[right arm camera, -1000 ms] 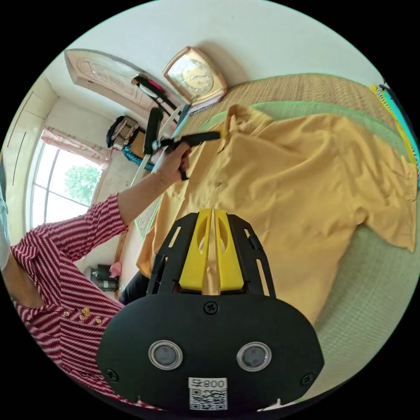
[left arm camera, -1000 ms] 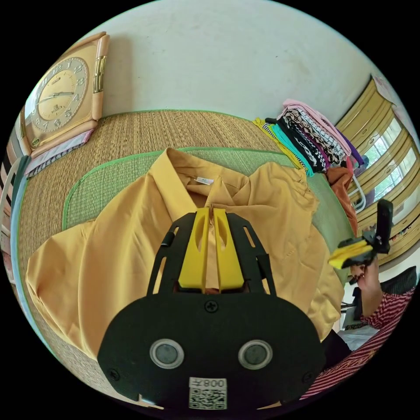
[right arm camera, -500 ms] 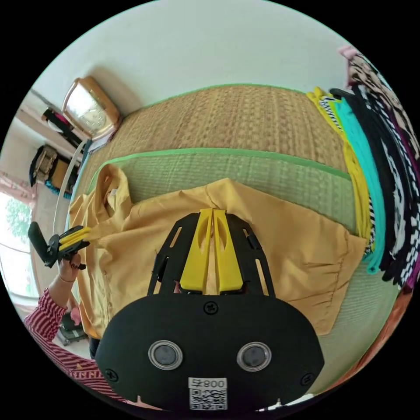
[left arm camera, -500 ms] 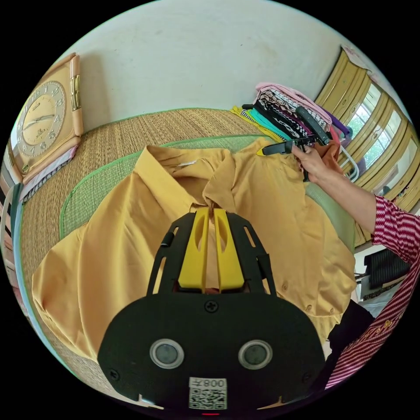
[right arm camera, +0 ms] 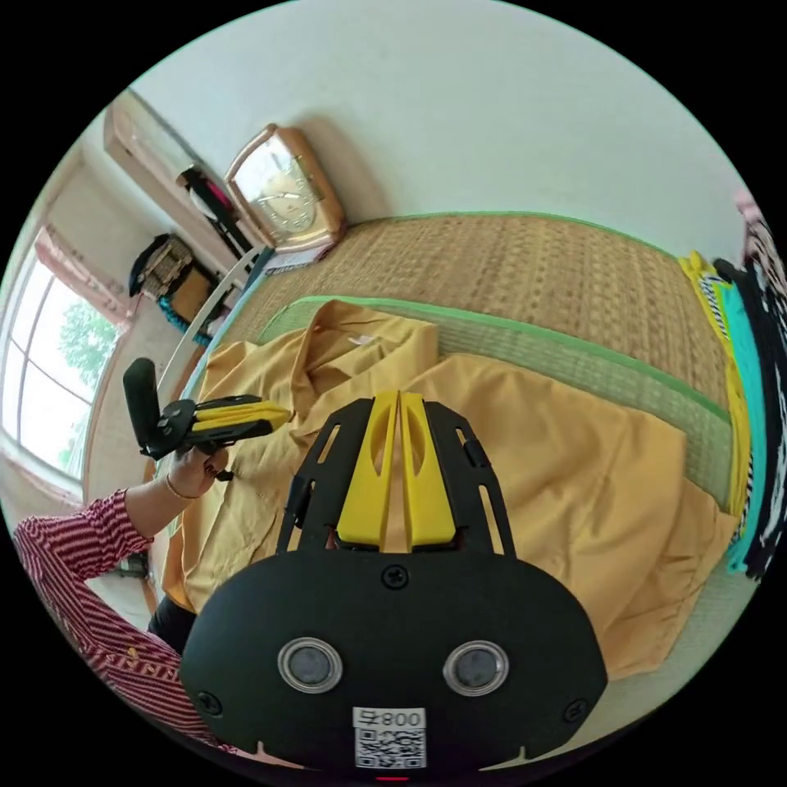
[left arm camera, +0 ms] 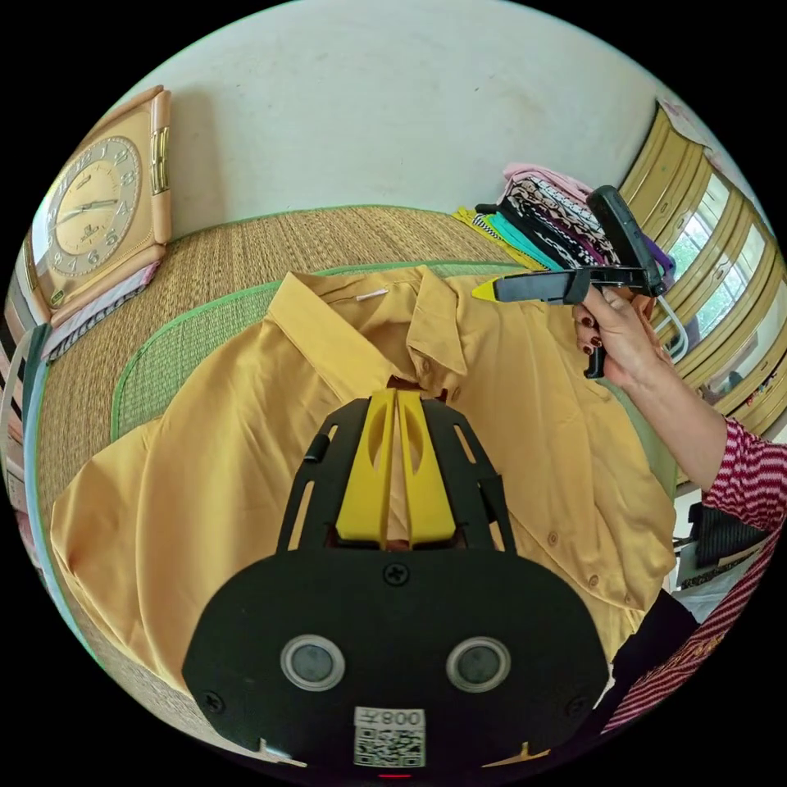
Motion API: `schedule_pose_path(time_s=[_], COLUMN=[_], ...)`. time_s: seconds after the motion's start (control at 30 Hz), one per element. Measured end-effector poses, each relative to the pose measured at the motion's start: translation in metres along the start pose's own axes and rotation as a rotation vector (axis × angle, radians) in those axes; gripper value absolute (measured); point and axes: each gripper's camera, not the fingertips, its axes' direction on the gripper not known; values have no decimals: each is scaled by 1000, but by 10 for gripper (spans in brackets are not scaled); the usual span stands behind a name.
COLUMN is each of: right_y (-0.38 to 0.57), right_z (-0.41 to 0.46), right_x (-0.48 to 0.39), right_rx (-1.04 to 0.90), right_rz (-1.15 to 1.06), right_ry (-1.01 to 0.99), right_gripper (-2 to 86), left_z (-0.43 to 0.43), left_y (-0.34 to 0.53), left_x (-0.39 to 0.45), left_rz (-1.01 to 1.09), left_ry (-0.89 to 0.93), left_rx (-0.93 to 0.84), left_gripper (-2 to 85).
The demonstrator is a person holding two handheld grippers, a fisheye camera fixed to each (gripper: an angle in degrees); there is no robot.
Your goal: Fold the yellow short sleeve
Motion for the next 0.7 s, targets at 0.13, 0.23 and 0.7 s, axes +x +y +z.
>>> schedule_pose_path(time_s=[0.13, 0.23, 0.7], right_y=[-40, -59, 14], right_z=[50, 40, -127], right_x=[-17, -1, 37], right_rx=[-116, -74, 59], right_rz=[-3, 76, 170], right_ry=[97, 74, 144], right_gripper=[2, 2, 1], left_z=[16, 22, -136], left_y=[-37, -64, 22], left_x=[-23, -46, -190], left_rz=[-42, -89, -261], left_ry=[-55, -41, -417], left_rx=[-39, -53, -62], left_gripper=[3, 3, 4])
